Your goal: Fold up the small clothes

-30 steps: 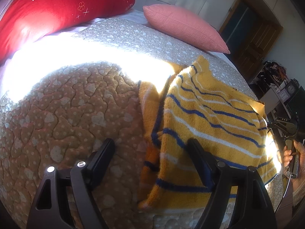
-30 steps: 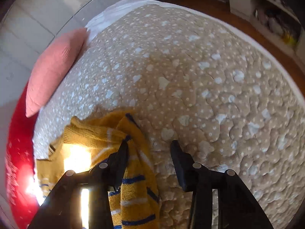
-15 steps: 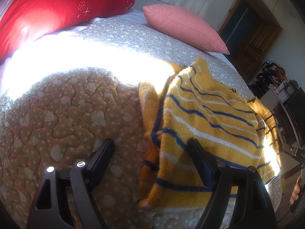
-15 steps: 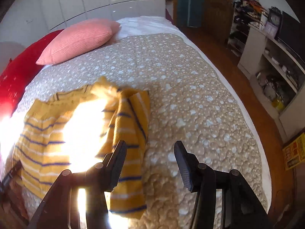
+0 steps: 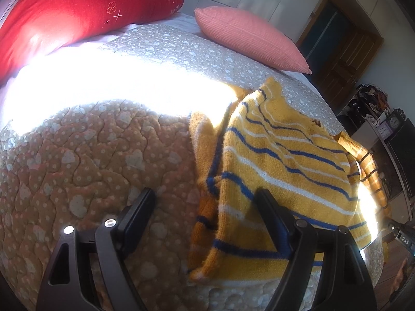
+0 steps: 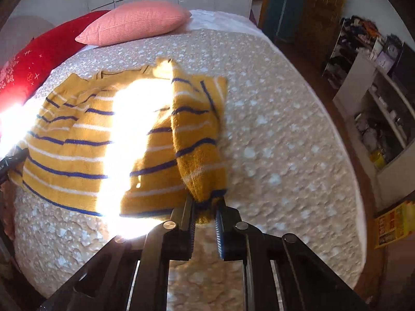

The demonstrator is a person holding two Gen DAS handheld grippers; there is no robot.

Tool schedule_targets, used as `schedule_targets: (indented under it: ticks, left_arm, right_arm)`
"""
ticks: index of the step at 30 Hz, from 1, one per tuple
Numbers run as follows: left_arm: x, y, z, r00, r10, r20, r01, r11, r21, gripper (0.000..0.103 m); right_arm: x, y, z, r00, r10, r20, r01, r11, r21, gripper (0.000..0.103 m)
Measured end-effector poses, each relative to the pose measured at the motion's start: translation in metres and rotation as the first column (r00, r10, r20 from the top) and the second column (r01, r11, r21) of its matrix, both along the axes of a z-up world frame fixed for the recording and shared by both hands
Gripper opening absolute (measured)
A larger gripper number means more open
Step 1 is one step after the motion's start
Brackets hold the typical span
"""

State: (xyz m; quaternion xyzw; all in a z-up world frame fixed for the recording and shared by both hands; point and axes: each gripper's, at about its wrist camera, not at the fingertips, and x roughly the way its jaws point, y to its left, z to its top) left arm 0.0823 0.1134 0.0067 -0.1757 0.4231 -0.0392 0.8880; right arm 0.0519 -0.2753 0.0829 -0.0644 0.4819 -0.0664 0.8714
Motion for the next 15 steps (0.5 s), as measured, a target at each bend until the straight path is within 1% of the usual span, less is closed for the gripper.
schedule_targets:
  ticks: [1,2,3,4,5,6,7,9,10,12,13,14,15]
  left_arm:
    - [0.0,-0.001,0.0,1.0,0.0,-0.001,0.0,1.0,0.006,0.08]
    - [-0.001,-0.001,0.0,1.0,-0.001,-0.002,0.001,1.0,0.01,0.08]
    - [-0.001,-0.001,0.0,1.0,-0.001,-0.002,0.002,1.0,0.01,0.08]
    - [-0.001,-0.001,0.0,1.0,-0.001,-0.002,0.001,1.0,0.009,0.08]
    - [-0.001,-0.001,0.0,1.0,-0.001,-0.002,0.001,1.0,0.009,0.08]
    - [0.0,-0.001,0.0,1.0,-0.001,-0.002,0.001,1.0,0.011,0.08]
    - [-0.001,-0.001,0.0,1.0,-0.001,-0.002,0.001,1.0,0.013,0.08]
    - [0.0,-0.001,-0.001,1.0,-0.001,-0.002,0.001,1.0,0.012,0.08]
    - [0.0,-0.001,-0.001,1.0,-0.001,-0.003,0.001,1.0,0.016,0.08]
    - [0.0,-0.002,-0.001,1.0,-0.002,-0.004,0.002,1.0,0.022,0.081]
    - [0.0,-0.002,-0.001,1.0,-0.002,-0.004,0.002,1.0,0.024,0.081]
    - [-0.001,-0.002,-0.001,1.0,-0.002,-0.004,0.002,1.0,0.024,0.081]
    - [0.0,-0.003,-0.001,1.0,-0.002,-0.004,0.002,1.0,0.021,0.081]
  right_arm:
    - [0.004,-0.004,0.003,1.0,-0.015,-0.001,0.015,0.996,-0.086,0.004]
    - [0.008,-0.009,0.003,0.999,-0.036,-0.009,0.034,0.981,-0.19,0.004]
    - [0.01,-0.017,0.0,0.998,-0.07,-0.012,0.064,0.958,-0.28,0.004]
    - [0.011,-0.029,-0.002,0.994,-0.104,-0.02,0.092,0.944,-0.316,0.004]
    - [0.012,-0.041,-0.003,0.99,-0.138,-0.032,0.122,0.943,-0.311,0.004]
    - [0.011,-0.051,0.001,0.985,-0.169,-0.026,0.155,0.946,-0.285,0.004]
    - [0.009,-0.056,0.009,0.983,-0.183,0.0,0.178,0.954,-0.24,0.004]
    - [0.006,-0.051,0.031,0.986,-0.152,0.068,0.159,0.98,-0.119,0.004]
    - [0.006,-0.044,0.04,0.988,-0.117,0.101,0.123,0.991,-0.053,0.004]
    - [0.016,-0.024,0.051,0.992,-0.041,0.116,0.034,0.998,0.057,0.006]
    - [0.025,-0.014,0.051,0.994,0.003,0.107,-0.015,0.994,0.109,0.01]
    - [0.037,-0.003,0.049,0.995,0.044,0.093,-0.058,0.987,0.147,0.019]
    - [0.049,0.009,0.044,0.994,0.076,0.081,-0.088,0.982,0.168,0.023]
